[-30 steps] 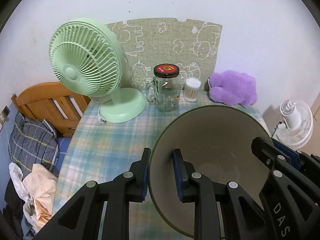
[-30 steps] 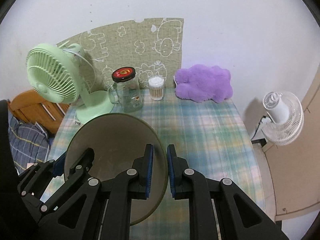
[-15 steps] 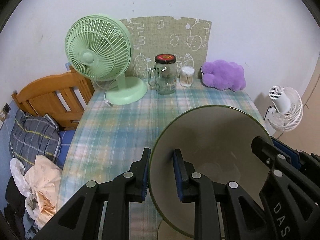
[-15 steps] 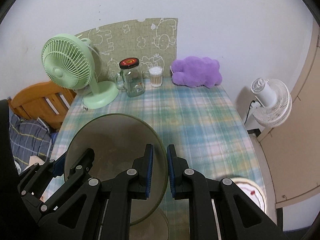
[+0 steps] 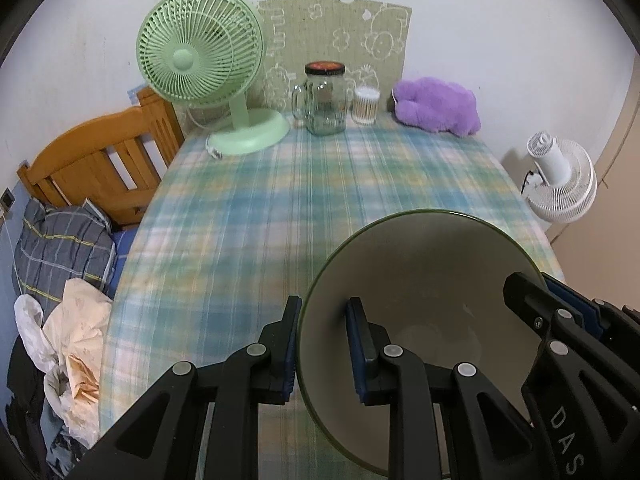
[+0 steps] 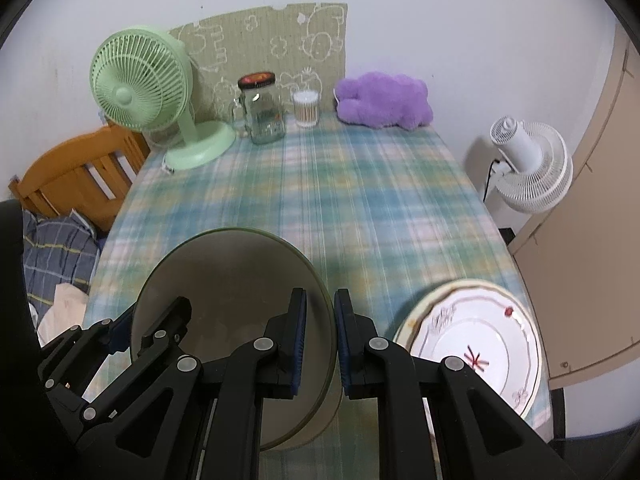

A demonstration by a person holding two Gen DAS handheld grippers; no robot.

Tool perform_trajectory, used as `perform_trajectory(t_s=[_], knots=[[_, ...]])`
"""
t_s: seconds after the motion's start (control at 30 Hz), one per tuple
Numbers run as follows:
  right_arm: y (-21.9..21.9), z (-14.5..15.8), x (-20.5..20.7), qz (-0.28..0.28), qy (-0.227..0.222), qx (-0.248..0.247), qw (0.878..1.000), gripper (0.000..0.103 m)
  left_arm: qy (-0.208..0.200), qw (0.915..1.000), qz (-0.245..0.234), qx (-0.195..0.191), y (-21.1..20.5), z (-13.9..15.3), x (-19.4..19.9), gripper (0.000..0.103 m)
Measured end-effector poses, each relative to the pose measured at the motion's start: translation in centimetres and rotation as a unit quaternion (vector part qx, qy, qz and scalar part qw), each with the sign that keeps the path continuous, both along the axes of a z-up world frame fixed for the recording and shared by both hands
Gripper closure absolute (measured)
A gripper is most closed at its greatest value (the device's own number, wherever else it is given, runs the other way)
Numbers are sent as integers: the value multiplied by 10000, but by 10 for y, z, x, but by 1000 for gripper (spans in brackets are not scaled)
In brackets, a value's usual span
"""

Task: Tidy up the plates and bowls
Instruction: 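Lift the white bowl with both tools and carry it toward the stack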

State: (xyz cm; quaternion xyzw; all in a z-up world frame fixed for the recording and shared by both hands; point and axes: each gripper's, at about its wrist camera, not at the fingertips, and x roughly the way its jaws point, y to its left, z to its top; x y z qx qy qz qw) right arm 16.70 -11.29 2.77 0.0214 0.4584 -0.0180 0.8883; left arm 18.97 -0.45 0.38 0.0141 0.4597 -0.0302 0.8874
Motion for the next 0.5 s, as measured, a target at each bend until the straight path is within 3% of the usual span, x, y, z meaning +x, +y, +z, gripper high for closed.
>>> perform_trajectory(t_s=[0.5], knots=[[6,-37,-8,-63,484,-40,9988,85,397,9991,-111,86,5,-36,-7,83]])
